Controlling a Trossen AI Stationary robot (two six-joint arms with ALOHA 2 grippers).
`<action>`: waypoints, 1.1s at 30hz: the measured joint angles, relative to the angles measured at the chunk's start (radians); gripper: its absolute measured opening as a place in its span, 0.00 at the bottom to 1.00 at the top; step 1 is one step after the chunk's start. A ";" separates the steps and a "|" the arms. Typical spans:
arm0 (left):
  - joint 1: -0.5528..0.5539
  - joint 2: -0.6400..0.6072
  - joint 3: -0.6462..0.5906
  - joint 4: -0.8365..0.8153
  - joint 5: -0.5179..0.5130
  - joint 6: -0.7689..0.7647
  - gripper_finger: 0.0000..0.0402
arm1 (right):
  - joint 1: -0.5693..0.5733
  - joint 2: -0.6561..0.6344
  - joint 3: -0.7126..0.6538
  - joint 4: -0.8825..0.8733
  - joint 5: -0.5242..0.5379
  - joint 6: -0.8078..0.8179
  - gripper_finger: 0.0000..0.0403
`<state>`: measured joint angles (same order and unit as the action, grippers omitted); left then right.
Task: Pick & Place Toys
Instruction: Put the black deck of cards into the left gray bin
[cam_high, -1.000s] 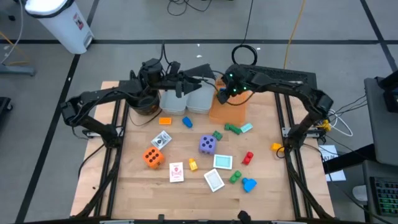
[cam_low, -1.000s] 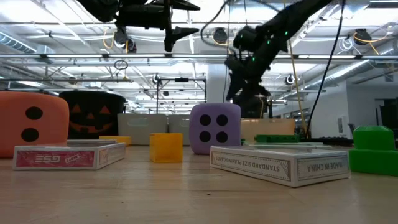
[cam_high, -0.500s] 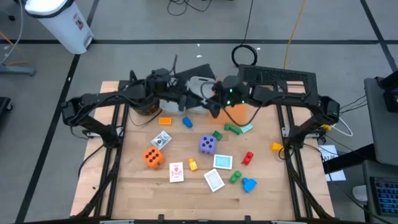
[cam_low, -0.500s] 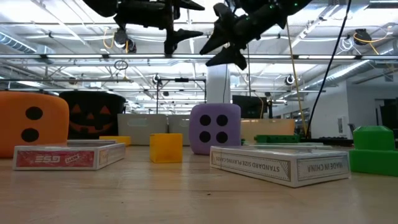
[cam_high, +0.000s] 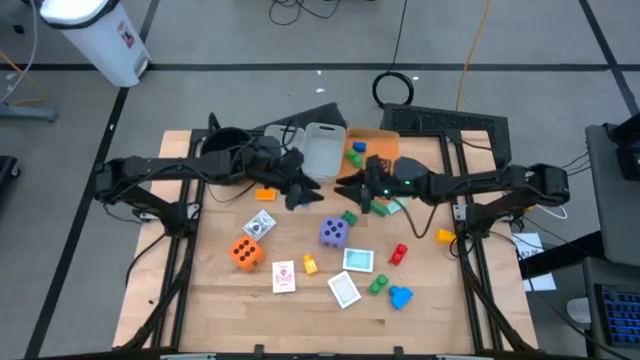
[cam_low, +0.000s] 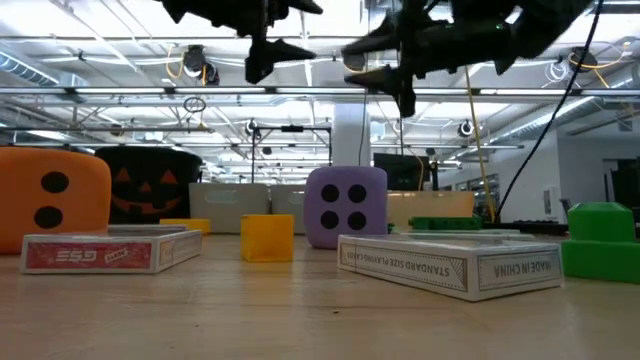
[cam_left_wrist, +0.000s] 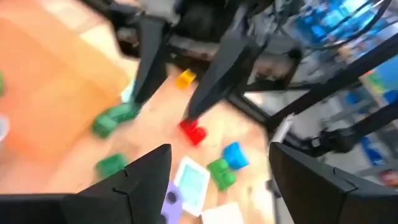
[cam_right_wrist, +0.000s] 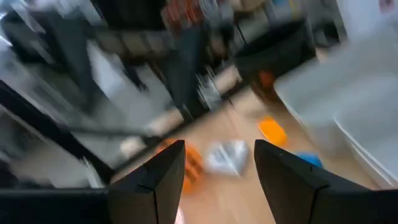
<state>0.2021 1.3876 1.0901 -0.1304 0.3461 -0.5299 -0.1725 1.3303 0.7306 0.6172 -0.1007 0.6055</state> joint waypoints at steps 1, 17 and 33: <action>-0.009 0.000 0.000 -0.043 -0.019 0.009 0.68 | 0.001 -0.012 -0.034 0.046 -0.001 0.016 0.46; -0.104 -0.002 -0.002 -0.619 -0.248 -0.042 0.68 | 0.004 -0.055 -0.181 0.257 -0.004 0.097 0.46; -0.139 -0.001 -0.002 -0.976 -0.349 -0.183 0.68 | 0.004 -0.055 -0.181 0.236 -0.005 0.082 0.46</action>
<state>0.0631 1.3867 1.0876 -1.1060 -0.0026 -0.7130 -0.1680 1.2752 0.5491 0.8529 -0.1055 0.6876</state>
